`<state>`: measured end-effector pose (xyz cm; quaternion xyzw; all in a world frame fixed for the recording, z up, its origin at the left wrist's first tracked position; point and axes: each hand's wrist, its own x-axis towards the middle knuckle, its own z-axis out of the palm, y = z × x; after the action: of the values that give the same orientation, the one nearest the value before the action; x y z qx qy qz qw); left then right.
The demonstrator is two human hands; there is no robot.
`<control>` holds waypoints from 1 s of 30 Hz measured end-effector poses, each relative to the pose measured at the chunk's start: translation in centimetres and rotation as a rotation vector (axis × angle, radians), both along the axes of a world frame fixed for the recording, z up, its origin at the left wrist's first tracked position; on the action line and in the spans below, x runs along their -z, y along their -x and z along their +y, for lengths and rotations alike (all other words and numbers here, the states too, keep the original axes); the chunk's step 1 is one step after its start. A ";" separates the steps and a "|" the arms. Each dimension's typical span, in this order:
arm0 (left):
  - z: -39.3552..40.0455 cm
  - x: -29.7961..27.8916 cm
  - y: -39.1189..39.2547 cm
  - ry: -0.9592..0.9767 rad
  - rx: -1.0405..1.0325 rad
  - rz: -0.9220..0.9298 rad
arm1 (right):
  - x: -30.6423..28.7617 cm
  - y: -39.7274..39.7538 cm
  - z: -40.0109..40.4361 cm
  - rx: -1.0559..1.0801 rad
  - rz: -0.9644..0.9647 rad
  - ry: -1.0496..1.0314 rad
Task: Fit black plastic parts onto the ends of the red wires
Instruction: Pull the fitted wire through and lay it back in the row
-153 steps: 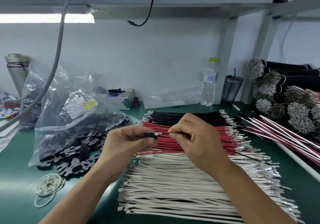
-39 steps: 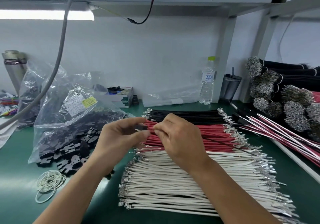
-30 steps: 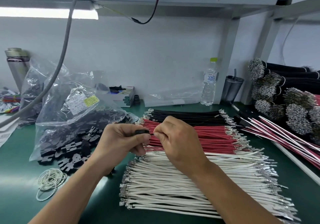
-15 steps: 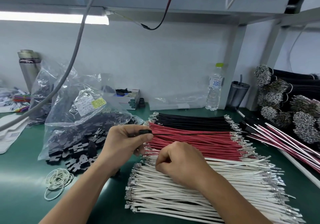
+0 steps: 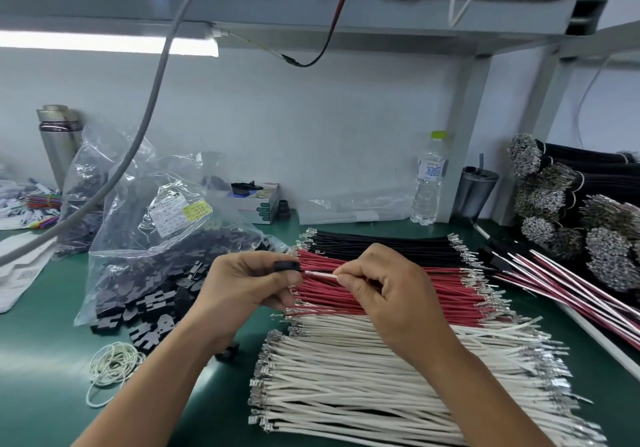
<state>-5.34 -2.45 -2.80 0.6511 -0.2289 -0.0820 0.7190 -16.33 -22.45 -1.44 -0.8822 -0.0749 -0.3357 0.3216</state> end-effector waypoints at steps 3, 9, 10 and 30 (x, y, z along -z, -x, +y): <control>0.1 -0.2 0.1 0.009 0.042 0.018 | 0.4 -0.2 0.5 0.002 -0.105 0.028; 0.1 -0.4 0.4 0.001 0.089 0.028 | 0.4 -0.3 1.2 0.130 -0.176 0.291; 0.1 -0.4 0.5 -0.010 0.091 0.022 | 0.4 -0.3 1.3 0.145 -0.190 0.325; 0.8 -1.2 0.9 -0.198 0.146 -0.085 | 1.1 -1.0 2.2 0.191 -0.269 0.445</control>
<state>-6.21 -1.60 -1.56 0.7032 -0.2966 -0.1286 0.6332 -15.29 -20.25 -2.54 -0.8817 -0.1056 -0.4539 0.0739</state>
